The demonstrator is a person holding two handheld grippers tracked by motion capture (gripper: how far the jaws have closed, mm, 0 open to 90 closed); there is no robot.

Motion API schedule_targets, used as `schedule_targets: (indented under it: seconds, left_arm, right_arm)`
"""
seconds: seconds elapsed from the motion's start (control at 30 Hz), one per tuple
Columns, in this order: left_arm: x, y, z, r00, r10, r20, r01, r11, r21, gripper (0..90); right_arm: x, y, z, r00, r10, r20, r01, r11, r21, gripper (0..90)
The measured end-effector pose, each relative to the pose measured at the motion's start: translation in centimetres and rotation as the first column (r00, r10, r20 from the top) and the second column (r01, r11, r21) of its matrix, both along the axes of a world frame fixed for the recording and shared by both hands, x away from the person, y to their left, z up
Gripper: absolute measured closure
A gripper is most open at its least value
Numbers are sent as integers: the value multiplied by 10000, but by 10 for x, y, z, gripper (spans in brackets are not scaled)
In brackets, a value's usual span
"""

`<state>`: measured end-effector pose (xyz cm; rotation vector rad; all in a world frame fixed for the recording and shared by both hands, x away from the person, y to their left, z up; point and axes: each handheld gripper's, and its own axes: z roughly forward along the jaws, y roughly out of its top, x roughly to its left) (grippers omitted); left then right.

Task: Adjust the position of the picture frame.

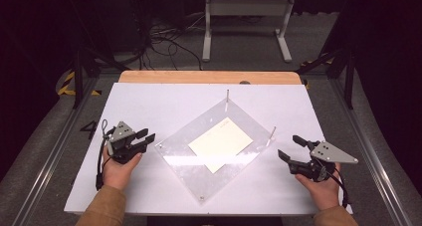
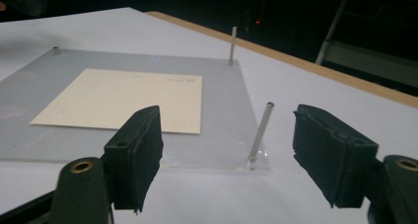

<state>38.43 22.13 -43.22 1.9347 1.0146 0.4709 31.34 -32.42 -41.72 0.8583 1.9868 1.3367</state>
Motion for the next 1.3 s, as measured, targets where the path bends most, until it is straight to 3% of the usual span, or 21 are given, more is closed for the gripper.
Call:
schedule_targets:
  seconds: [0.07, 0.1, 0.17, 0.3, 0.43, 0.47, 0.5, 0.57, 0.83, 0.93, 1.07, 1.3]
  left_arm:
    - [4, 1, -2, 9991, 7, -420, -10, 10000, -58, 882]
    - [4, 1, -2, 9991, 7, -420, -10, 10000, -58, 895]
    - [12, 3, -6, 9945, -45, -1045, 14, 9995, -302, 897]
    - [20, 1, -11, 9877, 114, -1562, -102, 9999, 80, 898]
    - [31, -7, -20, 9729, 268, -2297, -174, 9989, 428, 897]
    - [31, -7, -20, 9729, 268, -2297, -174, 9989, 428, 897]
    - [34, -8, -23, 9664, 264, -2558, -117, 9982, 588, 897]
    - [37, -9, -26, 9549, 156, -2966, -13, 9988, 484, 897]
    - [39, -6, -27, 9484, -178, -3164, 264, 9994, 229, 898]
    - [38, -7, -27, 9412, -575, -3329, 640, 9979, 88, 899]
    - [33, -15, -25, 9298, -1140, -3501, 1296, 9913, 214, 899]
    - [24, -24, -23, 8934, -2120, -3962, 2370, 9714, 145, 899]
  right_arm:
    - [-2, 4, -1, 9997, 206, -109, -208, 9995, -235, 337]
    - [-3, 5, -1, 9993, 330, -158, -335, 9990, -304, 356]
    - [-6, 8, -1, 9989, 390, -258, -401, 9982, -435, 382]
    - [-8, 11, -1, 9972, 515, -540, -539, 9976, -428, 423]
    - [-9, 13, -3, 9939, 704, -844, -746, 9960, -482, 421]
    - [-9, 13, -3, 9939, 704, -844, -746, 9960, -482, 421]
    - [-9, 14, -3, 9935, 721, -883, -764, 9960, -470, 419]
    - [-10, 14, -4, 9929, 718, -951, -762, 9961, -440, 414]
    - [-11, 12, -4, 9911, 721, -1117, -754, 9968, -258, 411]
    - [-11, 11, -4, 9899, 746, -1208, -776, 9968, -203, 411]
    - [-11, 10, -4, 9895, 703, -1265, -731, 9972, -178, 412]
    - [-10, 9, -4, 9866, 665, -1487, -701, 9974, -191, 442]
